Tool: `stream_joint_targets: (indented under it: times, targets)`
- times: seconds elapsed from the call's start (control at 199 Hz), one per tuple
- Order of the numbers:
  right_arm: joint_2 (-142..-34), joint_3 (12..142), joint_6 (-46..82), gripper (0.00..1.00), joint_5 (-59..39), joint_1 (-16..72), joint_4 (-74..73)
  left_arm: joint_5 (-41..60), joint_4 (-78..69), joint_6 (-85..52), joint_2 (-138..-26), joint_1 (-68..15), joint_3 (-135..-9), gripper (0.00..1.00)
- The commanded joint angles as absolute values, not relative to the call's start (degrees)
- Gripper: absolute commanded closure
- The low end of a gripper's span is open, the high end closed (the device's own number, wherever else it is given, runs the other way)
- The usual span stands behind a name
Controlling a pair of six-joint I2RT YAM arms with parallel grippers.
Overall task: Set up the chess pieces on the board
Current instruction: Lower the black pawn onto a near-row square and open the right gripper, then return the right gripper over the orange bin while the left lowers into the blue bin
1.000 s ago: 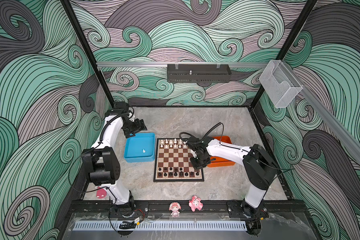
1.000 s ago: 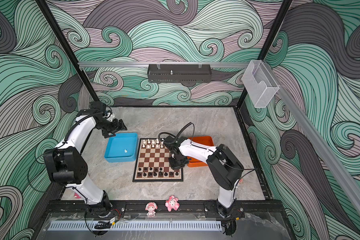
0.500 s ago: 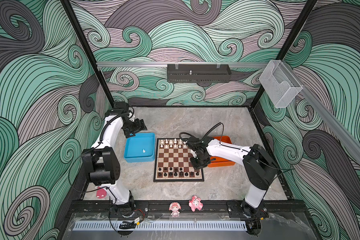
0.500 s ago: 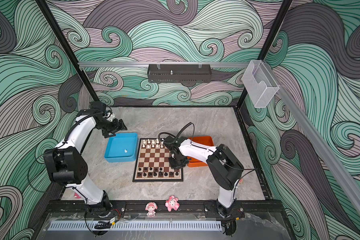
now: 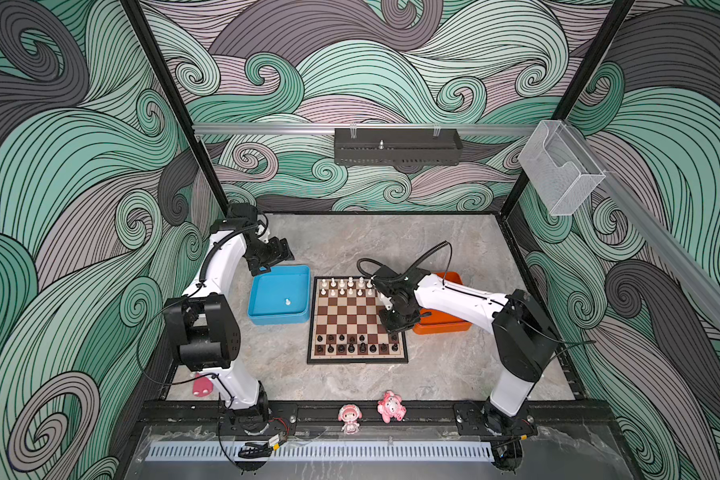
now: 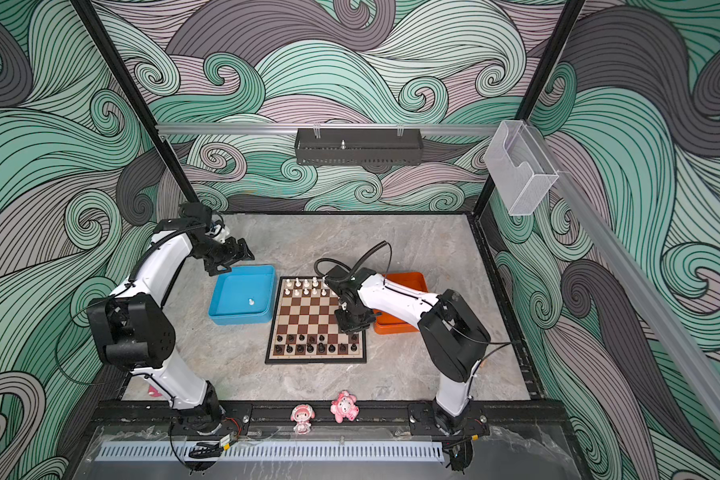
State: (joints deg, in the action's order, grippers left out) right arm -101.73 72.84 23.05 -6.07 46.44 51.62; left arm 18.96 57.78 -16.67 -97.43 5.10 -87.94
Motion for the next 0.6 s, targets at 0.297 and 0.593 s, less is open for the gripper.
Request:
stream_joint_targets:
  times: [0.297,0.593]
  targets:
    - [-96.8,78.2,19.7,0.66,-4.3,39.3,54.9,15.0,59.5,-15.0,-96.8,5.1,-86.5,0.13]
    - [-94.0,79.3,17.6,0.19,-5.4,28.6,54.9,11.6,58.8,-15.5,-93.7,4.8,-78.3,0.13]
